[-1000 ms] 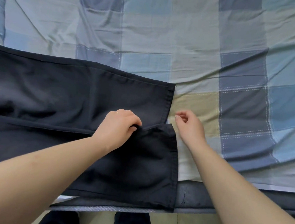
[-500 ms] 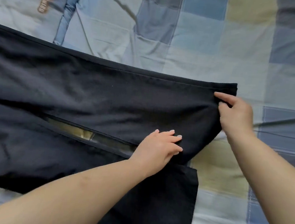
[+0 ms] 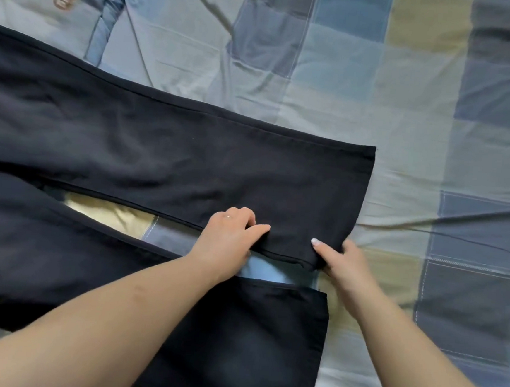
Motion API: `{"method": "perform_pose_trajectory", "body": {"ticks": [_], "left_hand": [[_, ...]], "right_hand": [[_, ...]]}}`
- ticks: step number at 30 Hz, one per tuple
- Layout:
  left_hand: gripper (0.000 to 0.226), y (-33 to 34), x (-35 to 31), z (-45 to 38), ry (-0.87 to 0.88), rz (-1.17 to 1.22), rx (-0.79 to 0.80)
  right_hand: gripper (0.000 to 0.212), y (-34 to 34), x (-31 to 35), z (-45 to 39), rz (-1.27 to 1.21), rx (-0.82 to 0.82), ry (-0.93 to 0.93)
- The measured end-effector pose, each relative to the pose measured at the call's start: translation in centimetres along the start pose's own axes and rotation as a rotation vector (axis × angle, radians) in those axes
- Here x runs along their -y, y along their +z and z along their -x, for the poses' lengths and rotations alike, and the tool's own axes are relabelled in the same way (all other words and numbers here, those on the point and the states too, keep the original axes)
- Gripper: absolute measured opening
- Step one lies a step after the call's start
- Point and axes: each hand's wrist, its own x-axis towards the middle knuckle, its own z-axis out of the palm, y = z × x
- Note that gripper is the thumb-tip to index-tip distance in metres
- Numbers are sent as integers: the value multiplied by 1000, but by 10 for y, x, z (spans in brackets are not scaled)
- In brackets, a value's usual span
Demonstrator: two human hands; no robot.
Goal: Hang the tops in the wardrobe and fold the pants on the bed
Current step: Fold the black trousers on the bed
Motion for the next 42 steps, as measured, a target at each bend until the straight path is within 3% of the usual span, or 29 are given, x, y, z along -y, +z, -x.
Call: {"method": "perform_pose_trajectory", "body": {"ticks": [3,7,11,14,19,28,32,42], "left_hand": [[38,0,-8,-3,-20,90,-36],[21,-1,-16,-6,-32,265,-116],[37,0,0,4,90,173,48],[50,4,17,19,152,58,128],[49,-6,49,44,27,161,110],[42,-58,181,138,-198,206,100],[39,-79,252,202,-373,350,-6],[35,-126,392,365,-727,685,-150]], "right_hand": [[9,-1,3,8,-210,-59,-75],[17,-14,12,19,-466,35,-57],[16,-20,-1,29,-12,-206,-48],[39,-8,-9,43,148,-303,-44],[56,43,-2,80,504,-453,-316],[40,223,-1,167,737,-15,-511],[34,296,0,199,736,114,-405],[29,449,28,275,601,229,-208]]}}
